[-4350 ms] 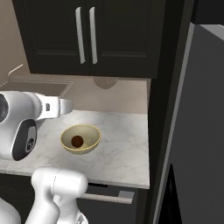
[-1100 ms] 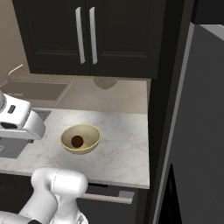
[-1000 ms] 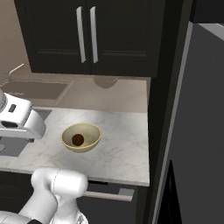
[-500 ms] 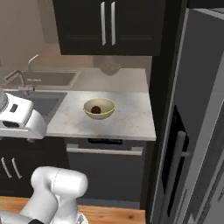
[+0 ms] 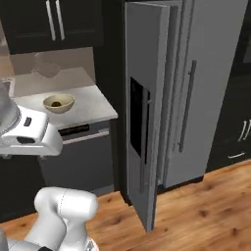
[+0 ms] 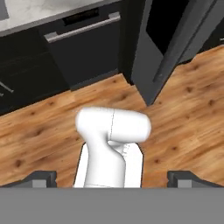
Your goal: Take the bell pepper, bell pepper, and orange from the freezer and place them in the bowl on the counter.
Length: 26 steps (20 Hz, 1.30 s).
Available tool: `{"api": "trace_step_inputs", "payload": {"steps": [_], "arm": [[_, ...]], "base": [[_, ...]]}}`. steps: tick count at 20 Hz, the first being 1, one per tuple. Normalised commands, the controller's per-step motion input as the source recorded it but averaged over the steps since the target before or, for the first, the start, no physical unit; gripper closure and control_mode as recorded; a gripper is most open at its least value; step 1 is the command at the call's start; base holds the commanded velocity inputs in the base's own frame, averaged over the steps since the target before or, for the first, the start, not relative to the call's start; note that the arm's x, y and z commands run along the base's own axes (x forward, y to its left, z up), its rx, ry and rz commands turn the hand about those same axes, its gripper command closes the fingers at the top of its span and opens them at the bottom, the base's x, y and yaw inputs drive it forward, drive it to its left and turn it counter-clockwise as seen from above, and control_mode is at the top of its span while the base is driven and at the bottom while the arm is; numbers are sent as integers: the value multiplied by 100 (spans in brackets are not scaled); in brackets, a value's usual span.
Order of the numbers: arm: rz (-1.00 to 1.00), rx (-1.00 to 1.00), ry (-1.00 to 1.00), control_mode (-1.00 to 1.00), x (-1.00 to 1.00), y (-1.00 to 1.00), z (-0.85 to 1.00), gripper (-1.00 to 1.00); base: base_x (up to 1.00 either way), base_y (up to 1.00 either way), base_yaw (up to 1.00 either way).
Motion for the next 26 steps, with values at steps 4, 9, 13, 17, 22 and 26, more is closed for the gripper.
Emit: {"api": "trace_step_inputs", "payload": {"steps": [4,9,13,17,22,26], "arm": [[0,0,0,100,0,0,0,-100],[0,0,0,100,0,0,0,-100],[0,0,0,100,0,0,0,-100],[0,0,0,100,0,0,0,-100],[0,0,0,100,0,0,0,-100],[0,0,0,100,0,0,0,-100]], "base": [[-76,11,-92],[-44,2,-93],[0,-17,-84],[7,-34,-76],[34,-35,-66],[71,-35,-30]]}}
